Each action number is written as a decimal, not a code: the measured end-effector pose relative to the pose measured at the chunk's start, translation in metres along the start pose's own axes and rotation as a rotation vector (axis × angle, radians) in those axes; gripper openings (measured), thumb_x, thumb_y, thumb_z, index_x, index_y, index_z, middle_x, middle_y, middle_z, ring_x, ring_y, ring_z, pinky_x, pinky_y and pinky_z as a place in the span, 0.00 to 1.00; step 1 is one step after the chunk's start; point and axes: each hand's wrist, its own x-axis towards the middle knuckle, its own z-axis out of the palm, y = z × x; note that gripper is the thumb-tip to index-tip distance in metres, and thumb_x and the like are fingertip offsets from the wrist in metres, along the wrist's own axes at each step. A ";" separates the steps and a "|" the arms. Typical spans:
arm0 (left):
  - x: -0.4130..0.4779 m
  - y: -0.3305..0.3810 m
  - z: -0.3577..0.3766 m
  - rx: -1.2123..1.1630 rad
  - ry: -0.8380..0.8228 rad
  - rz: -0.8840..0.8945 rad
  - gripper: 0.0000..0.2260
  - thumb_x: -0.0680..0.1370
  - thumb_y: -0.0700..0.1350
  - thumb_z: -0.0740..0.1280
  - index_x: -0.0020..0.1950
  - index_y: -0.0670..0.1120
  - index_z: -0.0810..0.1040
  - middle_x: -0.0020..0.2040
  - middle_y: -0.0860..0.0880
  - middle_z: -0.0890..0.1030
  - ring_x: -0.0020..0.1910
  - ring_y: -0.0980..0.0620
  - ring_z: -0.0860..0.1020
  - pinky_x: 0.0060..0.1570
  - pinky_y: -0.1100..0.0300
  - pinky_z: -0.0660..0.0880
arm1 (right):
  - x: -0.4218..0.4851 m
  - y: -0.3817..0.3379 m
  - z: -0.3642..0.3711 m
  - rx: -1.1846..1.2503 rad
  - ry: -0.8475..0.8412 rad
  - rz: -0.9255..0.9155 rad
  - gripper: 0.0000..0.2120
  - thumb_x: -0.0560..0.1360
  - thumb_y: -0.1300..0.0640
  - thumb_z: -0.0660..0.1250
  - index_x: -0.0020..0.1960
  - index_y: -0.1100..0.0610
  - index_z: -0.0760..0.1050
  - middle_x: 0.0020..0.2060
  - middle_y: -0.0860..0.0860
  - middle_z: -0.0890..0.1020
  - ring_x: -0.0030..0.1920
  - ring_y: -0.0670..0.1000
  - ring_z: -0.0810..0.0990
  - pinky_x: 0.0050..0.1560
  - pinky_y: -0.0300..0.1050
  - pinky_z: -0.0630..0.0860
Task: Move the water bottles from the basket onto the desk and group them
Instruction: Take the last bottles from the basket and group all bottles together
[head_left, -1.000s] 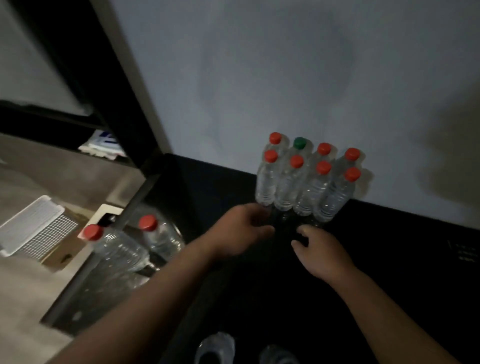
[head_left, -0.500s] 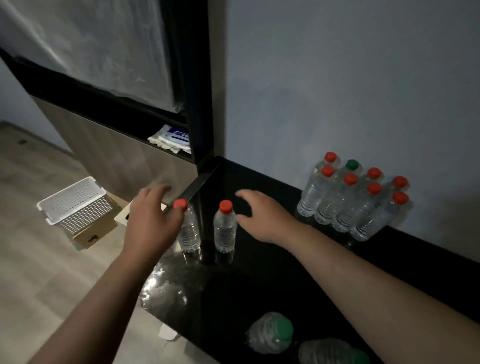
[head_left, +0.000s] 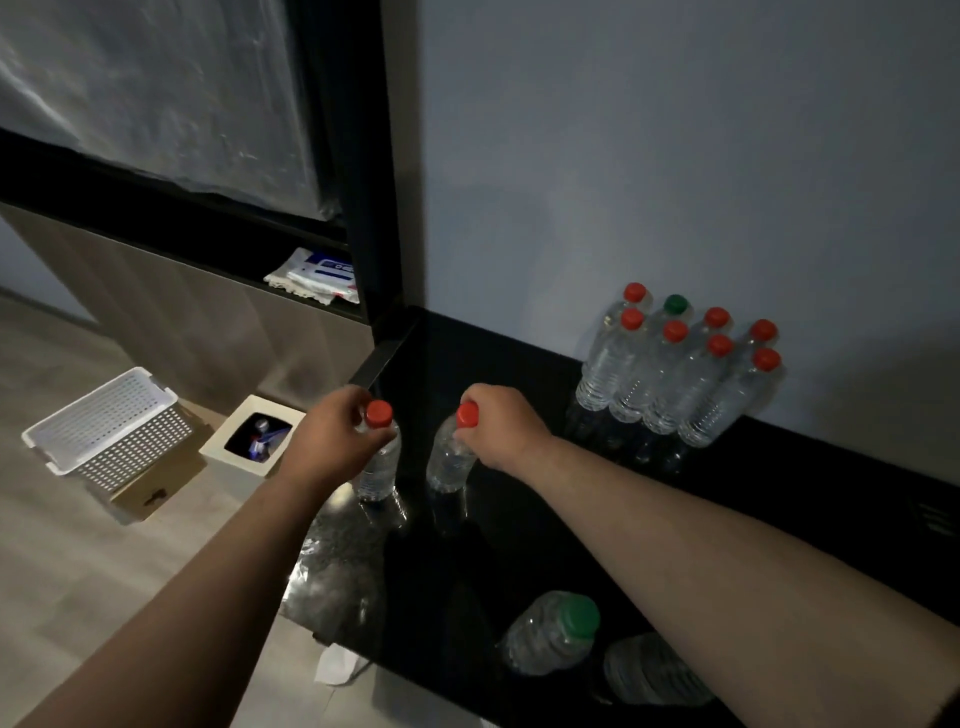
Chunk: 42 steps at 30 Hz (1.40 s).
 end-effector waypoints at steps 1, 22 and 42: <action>0.002 0.001 0.002 0.028 -0.023 0.033 0.12 0.69 0.50 0.74 0.49 0.49 0.77 0.44 0.49 0.77 0.43 0.48 0.77 0.43 0.54 0.72 | -0.002 0.002 -0.001 0.022 0.009 0.018 0.09 0.71 0.55 0.73 0.47 0.50 0.75 0.44 0.48 0.77 0.44 0.48 0.77 0.43 0.42 0.73; -0.004 0.229 0.121 -0.134 -0.327 0.524 0.08 0.73 0.50 0.70 0.49 0.49 0.76 0.44 0.50 0.79 0.43 0.51 0.80 0.47 0.46 0.78 | -0.146 0.203 -0.206 0.172 0.447 0.314 0.05 0.66 0.60 0.76 0.37 0.55 0.80 0.33 0.50 0.81 0.34 0.45 0.78 0.37 0.42 0.75; 0.041 0.437 0.314 0.152 -0.384 0.695 0.09 0.72 0.49 0.71 0.46 0.47 0.75 0.42 0.51 0.78 0.40 0.52 0.77 0.39 0.59 0.72 | -0.104 0.417 -0.292 0.077 0.500 0.295 0.06 0.65 0.56 0.72 0.38 0.57 0.77 0.34 0.51 0.80 0.38 0.51 0.78 0.41 0.49 0.77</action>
